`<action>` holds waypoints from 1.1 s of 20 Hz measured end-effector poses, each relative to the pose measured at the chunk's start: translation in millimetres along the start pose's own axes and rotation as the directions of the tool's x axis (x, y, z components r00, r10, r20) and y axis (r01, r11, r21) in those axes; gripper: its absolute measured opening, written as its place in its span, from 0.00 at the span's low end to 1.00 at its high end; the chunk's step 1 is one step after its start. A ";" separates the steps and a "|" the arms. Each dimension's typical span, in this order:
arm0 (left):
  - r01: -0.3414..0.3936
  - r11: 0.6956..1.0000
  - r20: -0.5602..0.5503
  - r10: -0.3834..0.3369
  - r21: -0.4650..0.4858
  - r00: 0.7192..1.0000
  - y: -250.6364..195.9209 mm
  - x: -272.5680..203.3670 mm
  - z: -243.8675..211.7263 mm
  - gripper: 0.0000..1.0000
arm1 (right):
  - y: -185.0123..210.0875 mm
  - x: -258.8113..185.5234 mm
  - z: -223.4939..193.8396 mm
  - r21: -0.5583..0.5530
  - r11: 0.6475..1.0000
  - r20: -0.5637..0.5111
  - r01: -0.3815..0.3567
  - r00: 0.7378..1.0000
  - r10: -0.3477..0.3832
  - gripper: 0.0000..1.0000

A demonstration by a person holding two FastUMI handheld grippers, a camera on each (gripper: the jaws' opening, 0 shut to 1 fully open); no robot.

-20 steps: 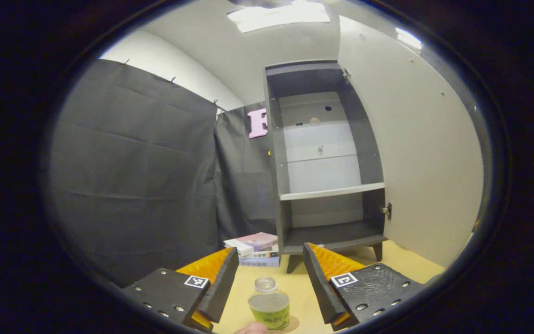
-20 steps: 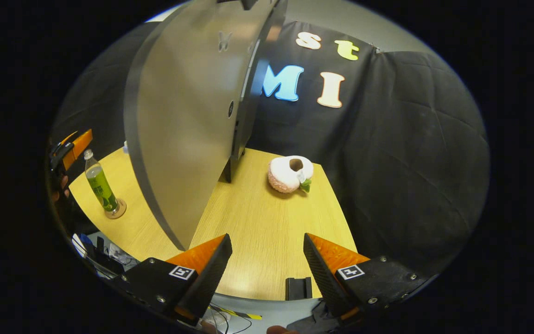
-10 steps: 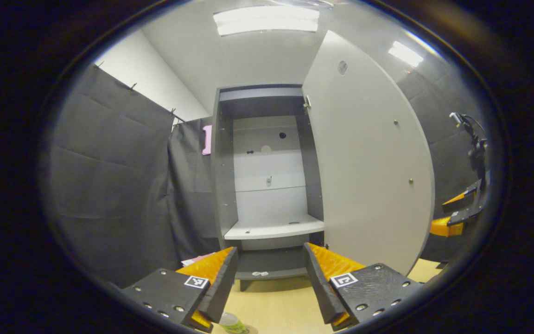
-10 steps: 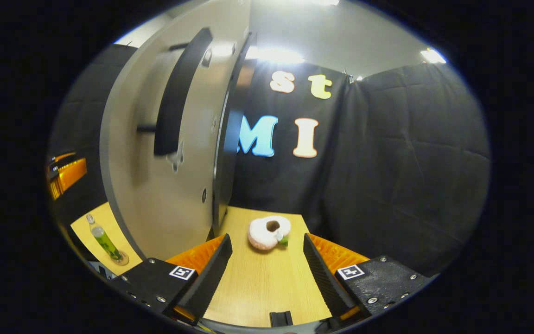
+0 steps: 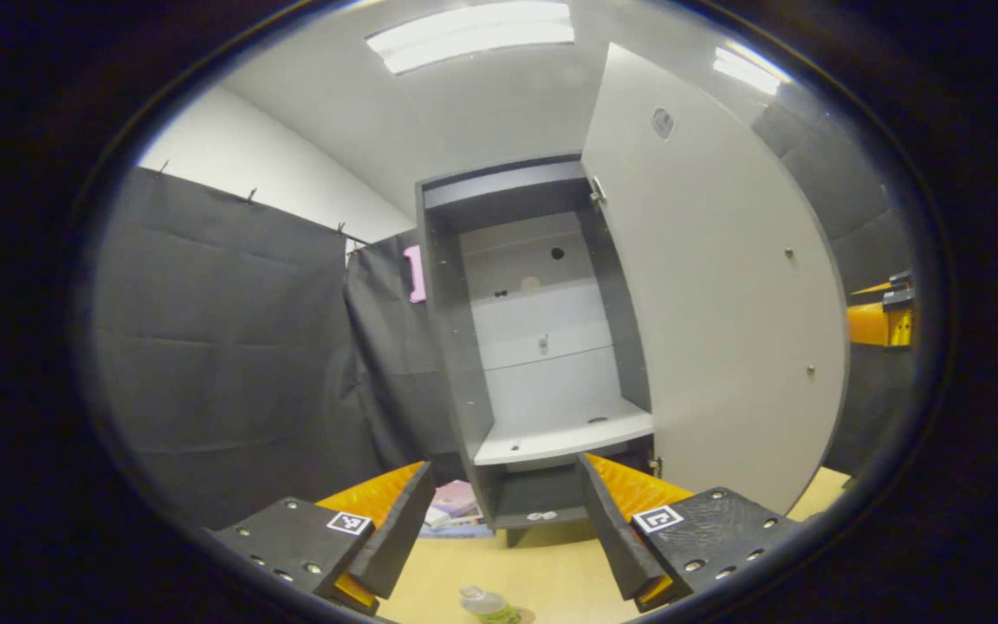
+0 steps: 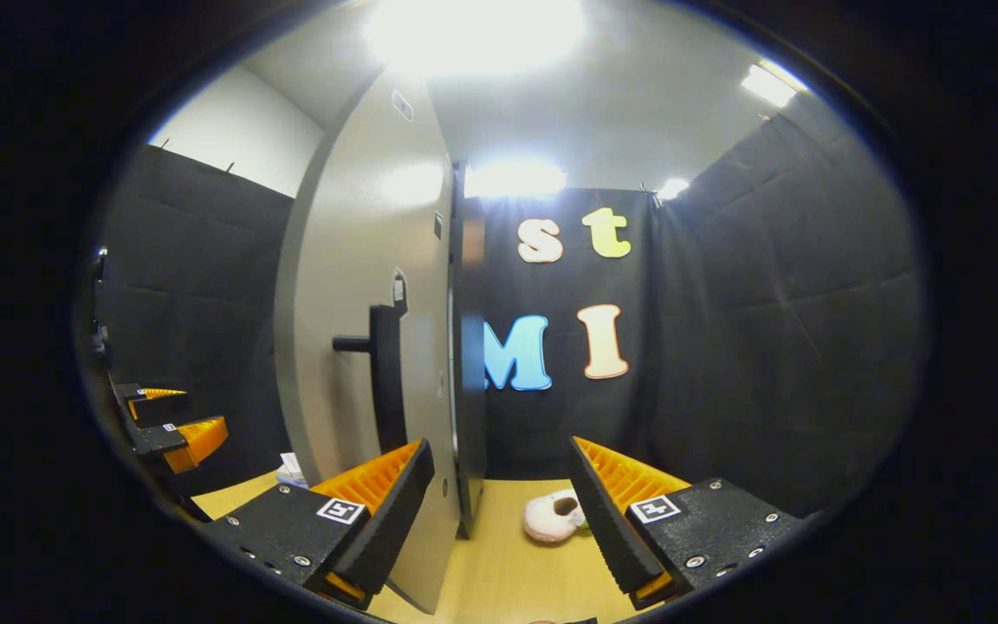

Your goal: Open the cabinet door with the right hand, grasp the bottle in the cabinet with the left hand and place it on the coaster, then close the cabinet door with the right hand.

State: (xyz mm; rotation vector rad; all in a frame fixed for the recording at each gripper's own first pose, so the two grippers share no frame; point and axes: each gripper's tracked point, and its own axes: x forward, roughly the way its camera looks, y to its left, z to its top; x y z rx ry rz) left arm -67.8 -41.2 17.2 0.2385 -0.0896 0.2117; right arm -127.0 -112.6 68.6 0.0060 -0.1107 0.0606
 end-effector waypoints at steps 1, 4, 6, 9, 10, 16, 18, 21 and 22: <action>-0.010 1.000 -0.004 0.010 -0.007 1.000 2.1 -3.0 0.8 0.96 | -2.9 -3.4 0.2 0.003 1.000 0.000 0.011 1.000 -0.011 0.92; -0.008 0.999 -0.023 0.007 -0.046 1.000 15.1 0.6 -3.6 0.97 | 3.8 -2.6 -5.4 0.062 0.997 -0.035 0.039 0.999 -0.036 0.90; -0.022 0.998 -0.052 0.019 -0.054 0.998 34.5 11.3 -12.5 0.93 | 11.8 -3.5 -6.2 0.089 0.995 -0.062 0.046 0.997 -0.040 0.90; -0.021 0.994 -0.079 0.013 -0.105 0.997 52.7 28.9 -20.4 0.93 | 33.4 -3.1 -6.0 0.103 0.994 -0.084 0.029 0.996 -0.021 0.92; -0.025 0.993 -0.088 0.015 -0.111 0.996 60.8 34.1 -23.1 0.96 | 42.4 -1.7 -6.9 0.104 0.994 -0.089 0.019 0.996 -0.010 0.92; -0.004 0.993 -0.080 -0.005 -0.117 0.997 96.0 69.9 -32.9 0.93 | 116.6 12.8 -6.1 0.099 0.992 -0.101 -0.082 0.991 0.092 0.92; -0.007 0.991 -0.087 -0.004 -0.134 0.996 108.4 81.1 -40.2 0.97 | 139.0 22.3 -4.1 0.088 0.991 -0.097 -0.106 0.989 0.114 0.92; -0.004 0.991 -0.081 -0.007 -0.134 0.997 132.3 96.7 -45.3 0.96 | 170.6 42.1 -5.6 0.096 0.987 -0.088 -0.130 0.987 0.138 0.92; -0.005 0.991 -0.078 -0.005 -0.131 0.997 141.0 103.4 -46.9 0.96 | 181.1 48.3 -6.1 0.100 0.985 -0.088 -0.138 0.985 0.147 0.92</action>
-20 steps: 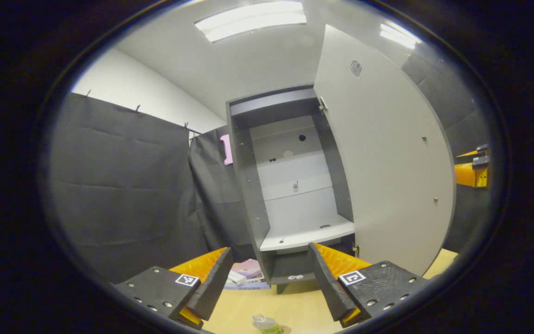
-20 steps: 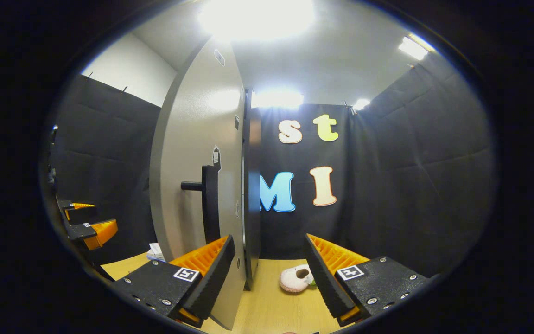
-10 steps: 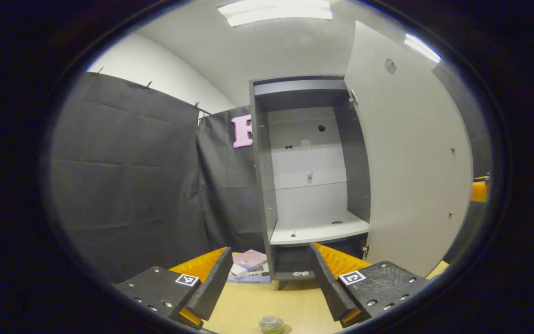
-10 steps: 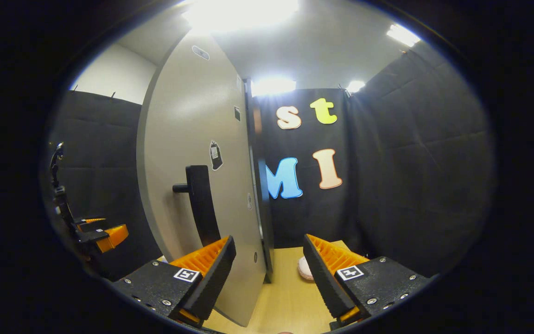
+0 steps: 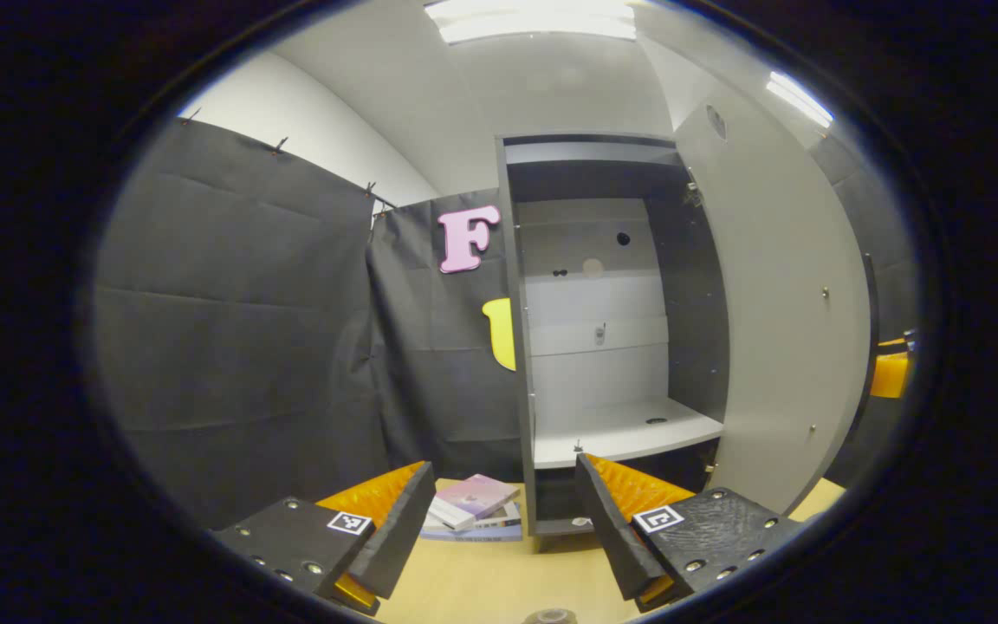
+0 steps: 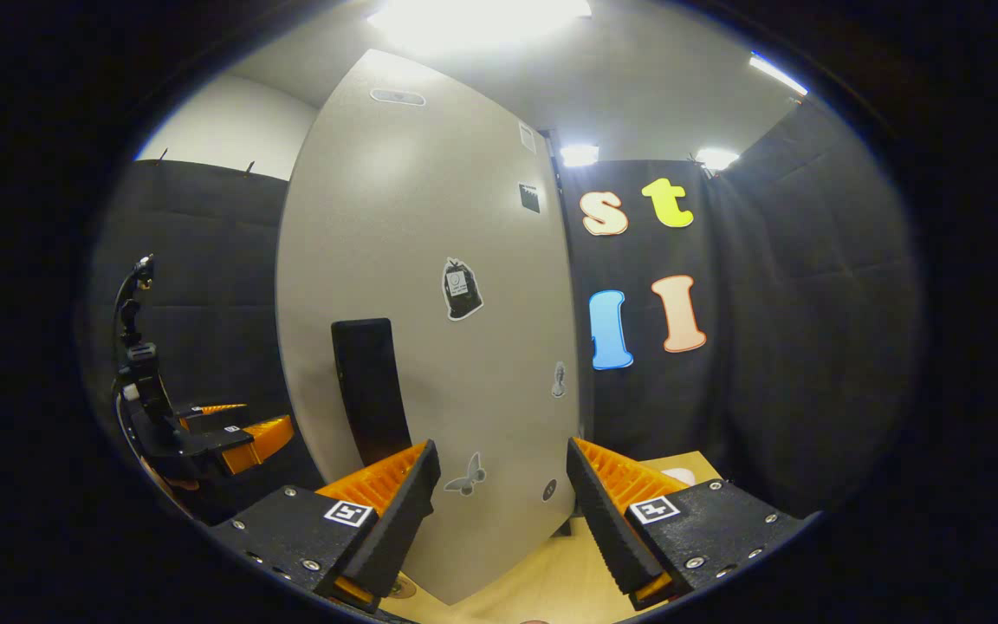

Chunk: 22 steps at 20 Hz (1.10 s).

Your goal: Open the cabinet door with the right hand, grasp the bottle in the cabinet with the left hand and place it on the coaster, then close the cabinet door with the right hand.

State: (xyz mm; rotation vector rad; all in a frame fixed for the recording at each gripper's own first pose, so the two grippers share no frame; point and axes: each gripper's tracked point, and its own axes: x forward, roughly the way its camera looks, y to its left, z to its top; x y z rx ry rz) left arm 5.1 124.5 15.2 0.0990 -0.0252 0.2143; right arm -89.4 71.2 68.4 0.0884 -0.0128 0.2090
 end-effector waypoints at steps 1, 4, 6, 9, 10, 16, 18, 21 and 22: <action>0.011 1.000 -0.002 -0.011 -0.001 1.000 10.9 17.2 1.5 0.96 | 9.6 8.1 -1.4 0.000 1.000 -0.001 -0.010 1.000 0.010 0.92; 0.021 1.000 0.004 -0.021 -0.009 1.000 33.0 38.2 -2.1 0.93 | 34.9 36.0 -4.0 -0.010 1.000 -0.007 -0.025 1.000 0.025 0.92; 0.031 1.000 0.001 -0.031 -0.001 1.000 45.9 54.6 -6.6 0.93 | 49.1 58.3 -9.4 -0.012 1.000 -0.016 -0.024 1.000 0.024 0.92; 0.054 0.999 0.001 -0.054 0.005 0.999 61.8 76.8 -13.5 0.96 | 62.2 86.8 -15.1 -0.011 1.000 -0.028 -0.010 1.000 0.010 0.92; 0.067 0.998 -0.001 -0.067 0.000 0.998 63.8 83.9 -17.5 0.96 | 65.4 93.3 -15.5 -0.013 1.000 -0.027 0.000 1.000 0.000 0.92; 0.108 0.994 -0.010 -0.109 -0.035 0.994 52.1 97.1 -25.1 0.96 | 62.4 99.8 -19.7 -0.074 0.992 -0.025 0.100 0.994 -0.102 0.92; 0.097 0.994 0.000 -0.097 -0.053 0.995 43.6 93.6 -20.7 0.93 | 56.2 104.5 -23.9 -0.103 0.985 -0.034 0.136 0.990 -0.140 0.92; 0.145 0.983 -0.004 -0.146 -0.111 0.989 10.6 92.8 -29.9 0.97 | 37.1 108.9 -36.5 -0.090 0.974 -0.064 0.207 0.975 -0.213 0.93; 0.138 0.984 -0.015 -0.141 -0.109 0.990 5.2 94.5 -34.0 0.97 | 29.9 110.5 -41.7 -0.075 0.971 -0.079 0.225 0.970 -0.231 0.93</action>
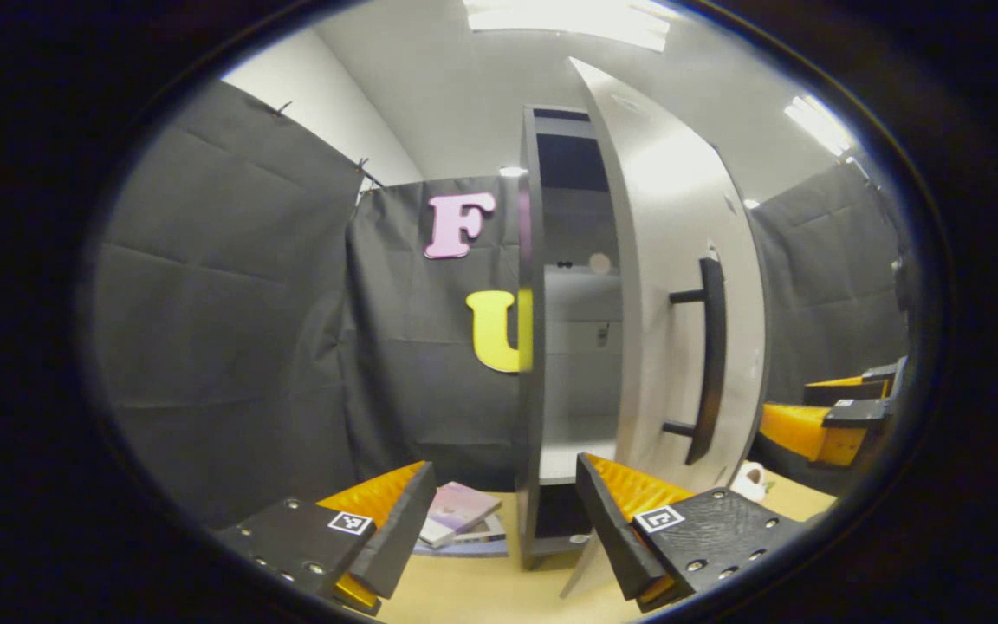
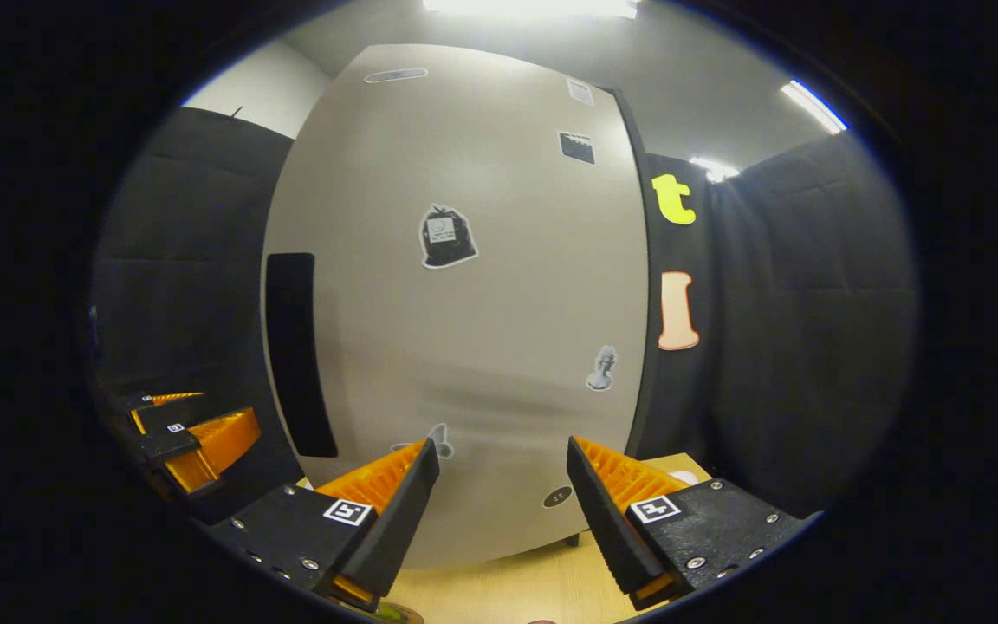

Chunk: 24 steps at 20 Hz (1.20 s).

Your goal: Open the cabinet door with the right hand, grasp the bottle in the cabinet with the left hand and place it on the coaster, then close the cabinet door with the right hand.

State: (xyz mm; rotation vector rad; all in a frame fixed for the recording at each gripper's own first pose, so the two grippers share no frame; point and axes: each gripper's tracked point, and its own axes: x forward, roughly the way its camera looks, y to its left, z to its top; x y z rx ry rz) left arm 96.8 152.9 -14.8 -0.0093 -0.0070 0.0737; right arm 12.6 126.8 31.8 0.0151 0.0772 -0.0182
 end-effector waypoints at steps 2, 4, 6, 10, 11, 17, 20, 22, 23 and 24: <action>-0.038 0.999 -0.023 0.039 0.026 0.999 6.7 -1.9 -5.0 0.93 | -1.4 2.9 -7.7 0.017 1.000 -0.027 -0.003 1.000 0.004 0.93; -0.042 0.999 -0.027 0.043 0.028 0.999 -0.4 -2.9 -5.4 0.93 | 1.0 6.0 -7.9 -0.007 1.000 -0.026 -0.024 0.999 0.023 0.92; -0.043 0.999 -0.054 0.045 0.033 0.998 -7.6 -2.1 -13.3 0.96 | 6.9 4.3 -7.5 -0.034 0.998 -0.013 -0.055 0.998 0.055 0.93; -0.044 0.998 -0.065 0.047 0.047 0.997 -20.6 6.4 -7.8 0.96 | 20.6 3.3 2.4 -0.054 0.991 0.061 -0.121 0.990 0.124 0.91; -0.046 0.997 -0.054 0.049 0.055 0.997 -22.0 11.0 -4.1 0.93 | 19.8 3.1 4.1 -0.049 0.992 0.075 -0.118 0.990 0.122 0.91; -0.088 0.992 -0.018 0.090 0.096 0.996 -36.6 20.6 2.3 0.96 | -1.4 0.3 2.2 0.019 0.995 0.077 -0.093 0.993 0.091 0.93; -0.098 0.993 -0.004 0.099 0.061 0.995 -34.4 21.5 7.1 0.93 | -16.6 1.0 0.9 0.010 0.997 0.071 -0.073 0.995 0.072 0.93; -0.090 0.994 -0.006 0.091 0.068 0.996 -38.1 20.2 8.5 0.93 | -18.0 3.8 -1.1 0.022 0.997 0.065 -0.079 0.995 0.078 0.91; -0.085 0.994 -0.004 0.085 0.071 0.996 -40.8 19.0 9.6 0.96 | -18.4 5.0 -2.3 0.026 0.996 0.062 -0.083 0.995 0.081 0.93; -0.081 0.994 0.000 0.081 0.073 0.997 -43.1 19.1 11.7 0.96 | -18.0 5.7 -2.1 0.026 0.996 0.061 -0.090 0.994 0.088 0.93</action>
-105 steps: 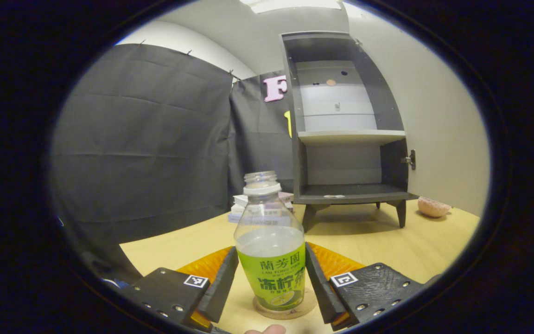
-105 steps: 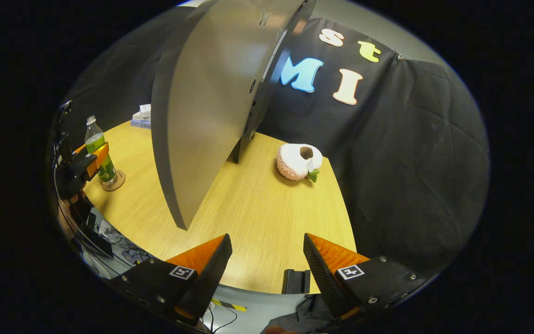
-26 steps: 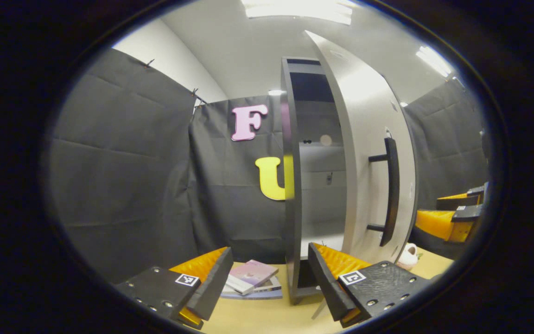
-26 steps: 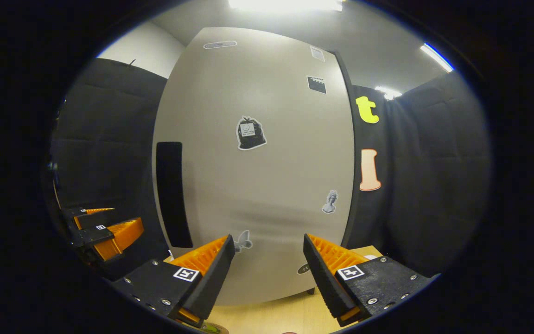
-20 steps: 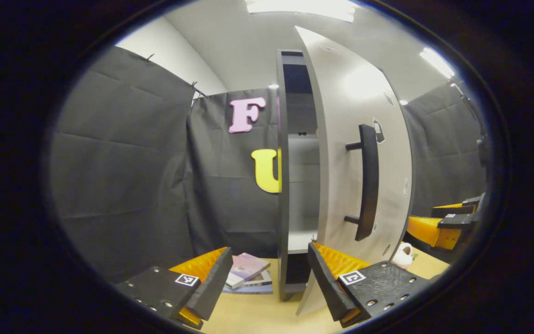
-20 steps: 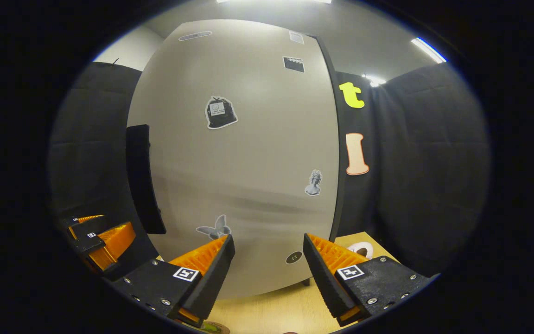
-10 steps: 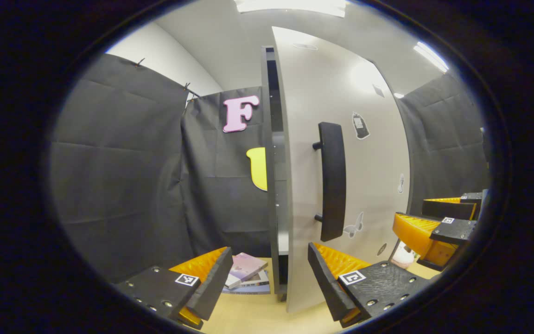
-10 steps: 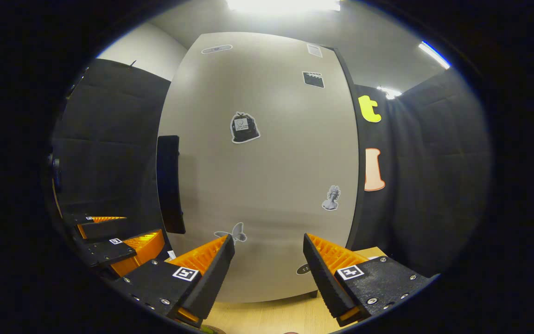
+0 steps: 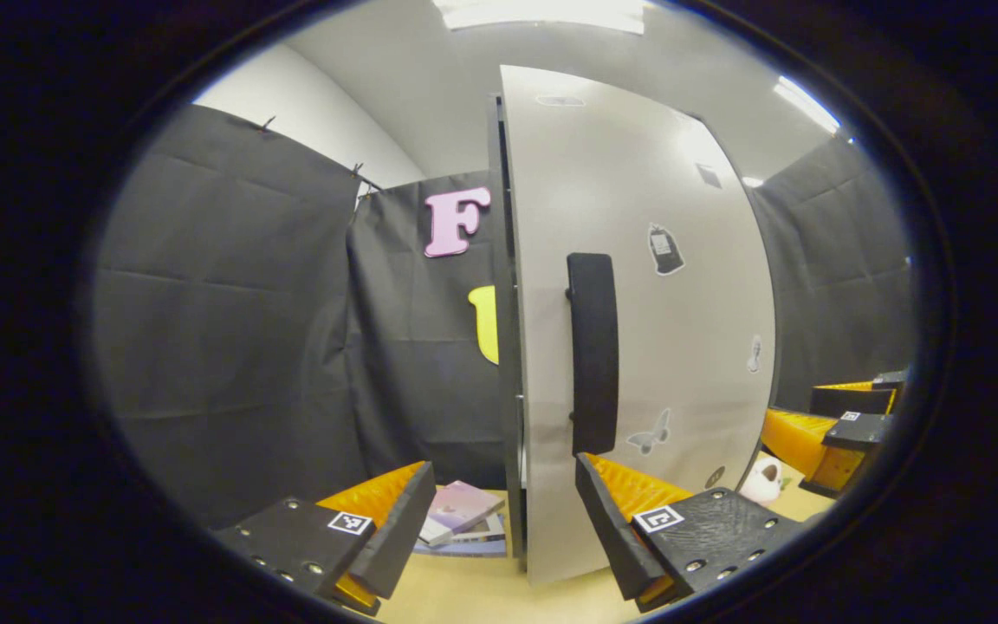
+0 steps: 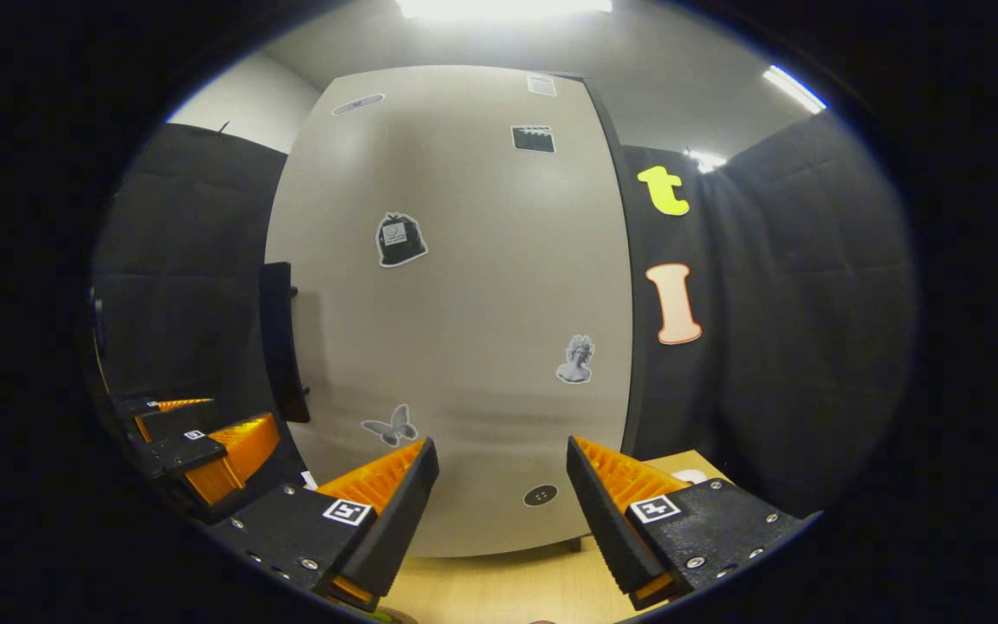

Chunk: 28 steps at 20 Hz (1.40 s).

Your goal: Open the cabinet door with the right hand, grasp the bottle in the cabinet with the left hand and place it on the coaster, then close the cabinet door with the right hand.

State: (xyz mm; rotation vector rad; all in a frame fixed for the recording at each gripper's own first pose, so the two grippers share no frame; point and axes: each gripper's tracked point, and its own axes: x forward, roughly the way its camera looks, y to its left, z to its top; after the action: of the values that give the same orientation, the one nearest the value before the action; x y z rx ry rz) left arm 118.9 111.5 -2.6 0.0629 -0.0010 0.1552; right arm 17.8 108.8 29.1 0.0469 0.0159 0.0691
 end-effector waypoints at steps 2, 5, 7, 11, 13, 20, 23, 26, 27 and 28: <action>0.004 1.000 0.008 -0.004 0.006 1.000 -7.4 -4.2 0.5 0.93 | 1.8 0.3 0.4 -0.010 1.000 0.004 -0.016 1.000 0.016 0.91; 0.028 1.000 0.007 -0.028 0.009 1.000 -22.8 -4.4 1.5 0.93 | 4.9 -1.2 1.0 -0.023 0.999 0.009 -0.040 0.999 0.040 0.92; 0.042 0.999 0.005 -0.042 0.011 0.999 -31.8 -3.1 1.7 0.93 | 1.4 -1.2 1.3 -0.025 0.999 0.010 -0.040 0.999 0.041 0.92; 0.064 0.998 0.004 -0.065 0.023 0.998 -50.0 5.5 3.2 0.96 | -4.2 2.1 -1.4 -0.010 0.999 0.000 -0.034 0.999 0.034 0.93; 0.072 0.997 0.006 -0.072 0.025 0.997 -54.3 6.0 5.1 0.93 | -7.1 2.3 -1.9 -0.013 0.999 0.000 -0.032 0.999 0.032 0.93; 0.112 0.994 -0.002 -0.112 -0.004 0.994 -73.2 7.1 5.0 0.93 | -20.2 5.6 -0.6 -0.014 1.000 0.003 -0.019 1.000 0.019 0.93; 0.116 0.993 0.004 -0.116 0.006 0.993 -74.3 6.6 7.4 0.93 | -19.7 7.8 -0.5 -0.018 1.000 0.002 -0.022 1.000 0.022 0.93; 0.109 0.994 0.002 -0.109 0.005 0.994 -70.3 9.8 6.6 0.93 | -19.9 8.6 -1.5 -0.025 0.999 -0.004 -0.026 1.000 0.026 0.93; 0.109 0.994 -0.002 -0.109 0.001 0.994 -69.2 10.6 5.7 0.96 | -20.4 9.1 -1.9 -0.021 0.999 -0.004 -0.025 1.000 0.025 0.93; 0.113 0.994 -0.005 -0.113 -0.009 0.994 -69.2 12.3 4.9 0.96 | -21.3 8.9 -1.6 -0.017 1.000 -0.004 -0.022 1.000 0.022 0.93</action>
State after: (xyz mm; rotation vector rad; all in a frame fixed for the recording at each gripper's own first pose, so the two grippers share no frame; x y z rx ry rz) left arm 141.8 44.9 -1.9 0.0534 0.0075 0.0425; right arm 28.0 88.2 26.3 0.0294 0.0183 0.0916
